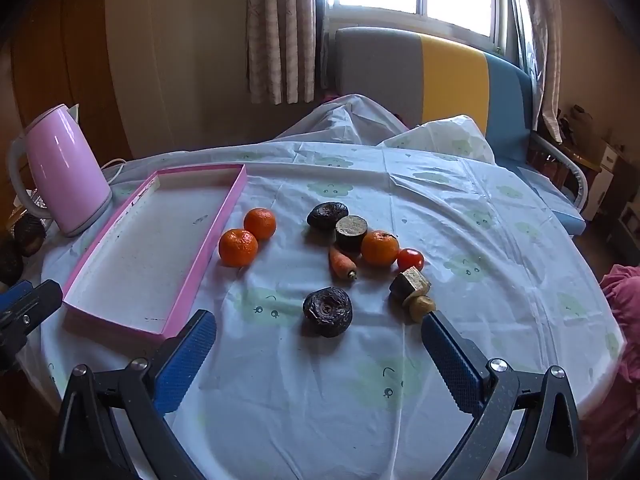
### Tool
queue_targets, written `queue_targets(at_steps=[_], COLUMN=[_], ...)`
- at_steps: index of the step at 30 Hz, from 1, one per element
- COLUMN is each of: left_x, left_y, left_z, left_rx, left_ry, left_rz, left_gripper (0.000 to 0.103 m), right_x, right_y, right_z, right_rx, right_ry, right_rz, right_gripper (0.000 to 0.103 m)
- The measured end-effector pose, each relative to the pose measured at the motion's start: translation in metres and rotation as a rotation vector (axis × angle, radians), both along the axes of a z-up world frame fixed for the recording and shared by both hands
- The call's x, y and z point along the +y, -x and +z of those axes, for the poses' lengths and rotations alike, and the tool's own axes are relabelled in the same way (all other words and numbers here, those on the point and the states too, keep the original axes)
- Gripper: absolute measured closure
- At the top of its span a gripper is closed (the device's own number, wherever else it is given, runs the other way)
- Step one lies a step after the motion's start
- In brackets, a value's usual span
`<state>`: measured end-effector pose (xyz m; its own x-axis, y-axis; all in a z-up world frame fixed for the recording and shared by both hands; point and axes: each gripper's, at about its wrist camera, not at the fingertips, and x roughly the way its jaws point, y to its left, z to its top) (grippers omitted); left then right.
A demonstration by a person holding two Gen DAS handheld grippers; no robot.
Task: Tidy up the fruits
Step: 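Move both open tools toward the produce beside the pink tray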
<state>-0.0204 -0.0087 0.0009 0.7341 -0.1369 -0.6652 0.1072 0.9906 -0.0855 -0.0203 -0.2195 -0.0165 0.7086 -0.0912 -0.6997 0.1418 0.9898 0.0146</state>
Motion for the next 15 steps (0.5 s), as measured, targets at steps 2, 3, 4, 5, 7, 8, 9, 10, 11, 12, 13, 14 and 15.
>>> queue_targets(at_steps=[2,3,4,5,7,8,9,10,11,12,13,14,15], left_x=[-0.0017,0.0012,0.0013,0.0010,0.0009,0.0008,-0.0002,-0.0007,-0.0016,-0.0025,-0.0038,-0.0056,-0.0068], left_y=[-0.0008,-0.0015,-0.0017,-0.0013,-0.0008,-0.0006,-0.0005,-0.0007,-0.0012,-0.0019,-0.0025,-0.0030,-0.0036], left_z=[-0.0016,-0.0017,-0.0017,-0.0017,-0.0018,-0.0019,-0.0023,-0.0025,-0.0028,-0.0034,-0.0042,-0.0051,-0.0058], left_rx=[0.009,0.011,0.011,0.011,0.012,0.013,0.015,0.016,0.018,0.020,0.022,0.023,0.024], left_ry=[-0.005,-0.003,-0.003,-0.003,-0.001,0.001,0.002,0.003,0.003,0.002,0.003,0.002,0.001], left_rz=[-0.006,-0.008,-0.009,-0.010,-0.016,-0.019,-0.023,-0.027,-0.031,-0.036,-0.041,-0.045,-0.050], left_gripper=[0.035,0.035,0.035,0.035,0.034,0.033,0.033,0.032,0.032,0.032,0.032,0.032,0.032], right_x=[-0.0001,-0.0004,-0.0009,-0.0014,-0.0028,-0.0032,-0.0041,-0.0047,-0.0050,-0.0056,-0.0063,-0.0068,-0.0074], right_y=[0.0014,0.0017,0.0020,0.0026,0.0034,0.0040,0.0049,0.0054,0.0062,0.0067,0.0071,0.0074,0.0070], right_z=[0.0008,0.0007,0.0007,0.0011,0.0013,0.0014,0.0014,0.0018,0.0020,0.0027,0.0027,0.0025,0.0020], right_rx=[-0.002,0.000,0.001,-0.001,0.002,0.003,0.004,0.006,0.007,0.006,0.005,0.005,0.007], right_ry=[0.002,0.002,0.002,0.003,0.001,0.000,-0.001,-0.003,-0.003,-0.004,-0.003,-0.001,-0.002], right_rz=[0.000,-0.001,-0.001,-0.001,-0.002,-0.002,-0.002,-0.002,-0.001,0.000,0.000,0.001,0.000], right_gripper=[0.000,0.000,0.000,0.000,0.000,0.000,0.000,0.000,0.000,0.000,0.000,0.000,0.000])
